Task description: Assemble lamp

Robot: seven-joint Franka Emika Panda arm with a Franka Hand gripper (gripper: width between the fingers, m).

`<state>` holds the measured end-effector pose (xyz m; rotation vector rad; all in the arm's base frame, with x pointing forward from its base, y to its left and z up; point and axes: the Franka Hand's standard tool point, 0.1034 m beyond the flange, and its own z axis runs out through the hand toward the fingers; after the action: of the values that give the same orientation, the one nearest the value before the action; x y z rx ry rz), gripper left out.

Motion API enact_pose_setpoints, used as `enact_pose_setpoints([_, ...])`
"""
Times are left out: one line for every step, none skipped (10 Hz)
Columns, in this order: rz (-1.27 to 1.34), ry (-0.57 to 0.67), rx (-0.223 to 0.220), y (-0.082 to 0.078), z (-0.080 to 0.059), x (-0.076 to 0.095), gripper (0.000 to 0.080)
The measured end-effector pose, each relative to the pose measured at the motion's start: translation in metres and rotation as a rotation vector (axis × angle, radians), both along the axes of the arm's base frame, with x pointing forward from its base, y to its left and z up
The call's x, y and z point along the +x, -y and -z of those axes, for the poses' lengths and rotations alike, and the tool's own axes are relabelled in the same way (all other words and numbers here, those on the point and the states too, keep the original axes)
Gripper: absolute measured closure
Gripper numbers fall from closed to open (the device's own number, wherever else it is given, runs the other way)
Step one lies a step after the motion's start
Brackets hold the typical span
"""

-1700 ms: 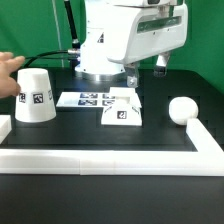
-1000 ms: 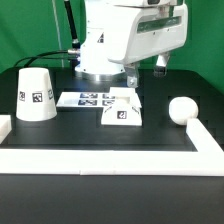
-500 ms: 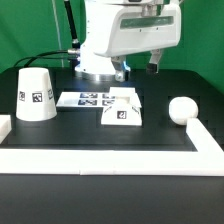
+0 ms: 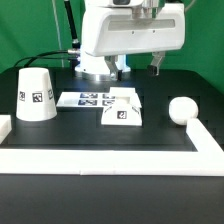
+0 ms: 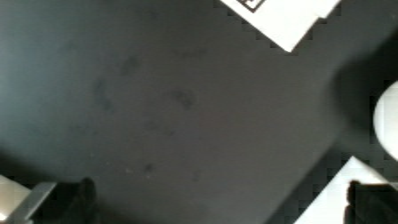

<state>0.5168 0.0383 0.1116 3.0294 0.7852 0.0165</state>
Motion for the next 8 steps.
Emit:
enact_pose_setpoints([0.043,0.000,0.001,0.000,0.000,0.000,0.0100])
enact_pose_setpoints([0.133,0.001,0.006,-0.001,0.000,-0.001,0.0100])
enact_pose_setpoints([0.220,0.004,0.007,0.000,0.001,-0.006,0.0100])
enact_pose_setpoints([0.328,-0.003,0.010,0.004,0.005,-0.013,0.0100])
enact_pose_setpoints([0.412,-0.015,0.013,0.007,0.009,-0.019,0.0100])
enact_pose_setpoints([0.474,-0.027,0.018,0.009,0.012,-0.024,0.0100])
enact_pose_setpoints([0.589,-0.044,0.037,0.009,0.015,-0.030,0.0100])
enact_pose_setpoints([0.668,-0.058,0.055,0.009,0.017,-0.033,0.0100])
